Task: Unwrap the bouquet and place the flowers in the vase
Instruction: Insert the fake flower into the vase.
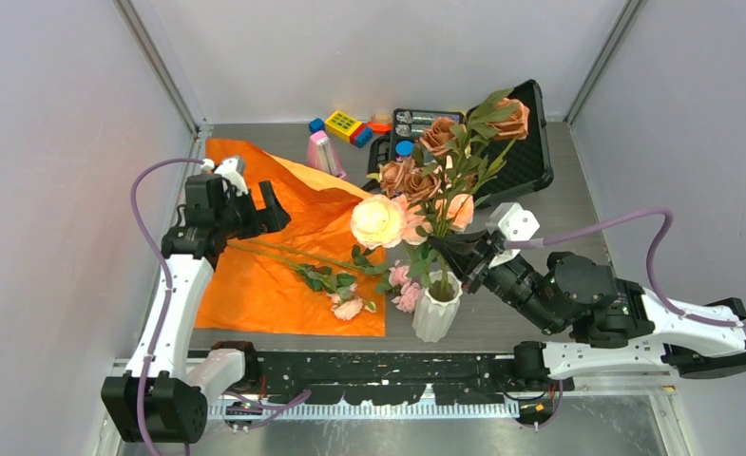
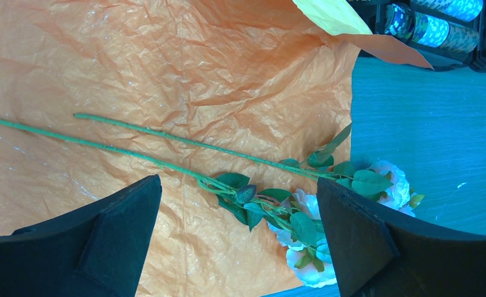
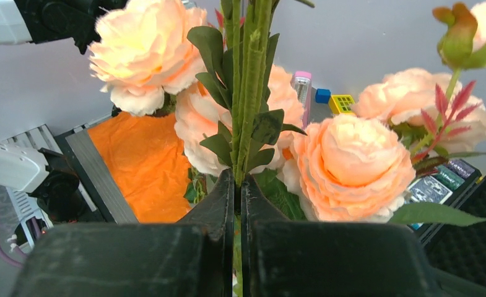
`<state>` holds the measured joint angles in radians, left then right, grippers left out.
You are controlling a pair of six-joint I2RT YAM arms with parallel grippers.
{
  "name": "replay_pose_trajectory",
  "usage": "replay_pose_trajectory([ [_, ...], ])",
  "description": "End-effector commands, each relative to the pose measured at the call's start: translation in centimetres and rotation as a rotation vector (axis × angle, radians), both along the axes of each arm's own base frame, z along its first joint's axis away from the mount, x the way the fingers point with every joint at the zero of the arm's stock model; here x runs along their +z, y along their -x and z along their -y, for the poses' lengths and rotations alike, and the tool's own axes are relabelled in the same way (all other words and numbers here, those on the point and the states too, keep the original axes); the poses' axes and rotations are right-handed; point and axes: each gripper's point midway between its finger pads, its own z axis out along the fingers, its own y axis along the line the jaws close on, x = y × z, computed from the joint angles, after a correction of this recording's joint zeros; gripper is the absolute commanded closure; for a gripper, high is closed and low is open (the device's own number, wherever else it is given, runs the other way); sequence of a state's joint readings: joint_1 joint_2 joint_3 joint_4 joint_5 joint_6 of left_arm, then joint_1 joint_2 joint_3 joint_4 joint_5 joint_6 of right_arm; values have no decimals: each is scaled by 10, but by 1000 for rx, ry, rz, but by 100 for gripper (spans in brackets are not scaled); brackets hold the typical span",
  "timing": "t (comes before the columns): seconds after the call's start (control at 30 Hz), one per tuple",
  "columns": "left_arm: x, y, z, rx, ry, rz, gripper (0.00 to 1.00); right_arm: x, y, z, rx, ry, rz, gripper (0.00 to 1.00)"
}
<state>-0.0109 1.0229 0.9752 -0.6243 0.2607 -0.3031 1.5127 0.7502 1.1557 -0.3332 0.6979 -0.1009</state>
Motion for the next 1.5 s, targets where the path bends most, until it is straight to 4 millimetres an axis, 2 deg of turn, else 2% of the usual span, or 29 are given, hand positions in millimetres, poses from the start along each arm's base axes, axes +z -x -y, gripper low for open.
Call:
replay_pose_trajectory([
  [0.0, 7, -7, -1, 0, 3, 44, 0, 5, -2, 11, -30, -102, -29, 100],
  [0.37, 3, -8, 2, -9, 20, 24, 0, -28, -3, 21, -59, -128, -90, 100],
  [0.7, -1, -8, 7, -25, 38, 8, 0, -58, -2, 18, -68, -151, -155, 100],
  [1.0, -2, -8, 9, -33, 47, 3, 0, -75, -1, 16, -75, -145, -194, 100],
  [1.23, -2, -7, 9, -35, 49, 4, 0, -83, -1, 16, -80, -125, -206, 93],
  [1.47, -1, -7, 10, -43, 52, 6, 0, -82, 1, 16, -66, -114, -221, 78],
])
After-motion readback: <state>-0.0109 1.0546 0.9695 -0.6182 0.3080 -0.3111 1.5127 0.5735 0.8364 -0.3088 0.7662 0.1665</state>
